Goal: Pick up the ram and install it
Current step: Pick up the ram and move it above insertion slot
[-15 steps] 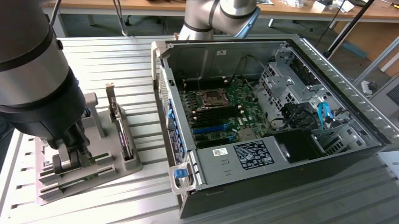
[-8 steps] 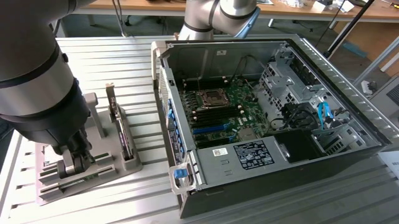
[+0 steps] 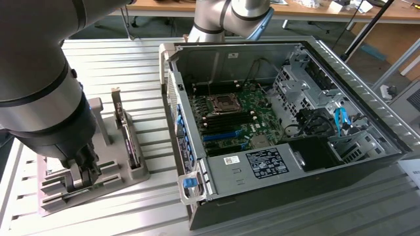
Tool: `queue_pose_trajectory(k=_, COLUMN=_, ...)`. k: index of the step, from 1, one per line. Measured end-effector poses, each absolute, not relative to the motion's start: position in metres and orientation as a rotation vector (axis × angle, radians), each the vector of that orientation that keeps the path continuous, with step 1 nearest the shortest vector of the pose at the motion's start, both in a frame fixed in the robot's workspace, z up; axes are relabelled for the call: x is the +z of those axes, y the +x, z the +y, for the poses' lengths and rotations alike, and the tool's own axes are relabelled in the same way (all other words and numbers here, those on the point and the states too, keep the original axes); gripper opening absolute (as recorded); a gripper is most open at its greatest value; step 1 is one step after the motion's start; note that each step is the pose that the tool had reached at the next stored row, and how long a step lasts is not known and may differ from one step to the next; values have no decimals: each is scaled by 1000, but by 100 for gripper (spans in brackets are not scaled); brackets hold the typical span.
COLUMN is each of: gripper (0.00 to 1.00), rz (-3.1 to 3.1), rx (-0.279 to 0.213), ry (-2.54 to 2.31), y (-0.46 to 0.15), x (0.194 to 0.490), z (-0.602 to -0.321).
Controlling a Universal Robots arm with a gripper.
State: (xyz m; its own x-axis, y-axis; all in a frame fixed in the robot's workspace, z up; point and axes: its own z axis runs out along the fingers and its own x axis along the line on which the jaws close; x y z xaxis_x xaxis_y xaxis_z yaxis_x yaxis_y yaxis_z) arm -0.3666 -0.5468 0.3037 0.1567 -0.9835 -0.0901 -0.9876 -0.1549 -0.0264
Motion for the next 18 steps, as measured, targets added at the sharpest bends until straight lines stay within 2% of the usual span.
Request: queue_pose_trajectory(k=18, gripper=31, rz=1989, rx=79, ry=-2328, y=-367, x=266, z=-547)
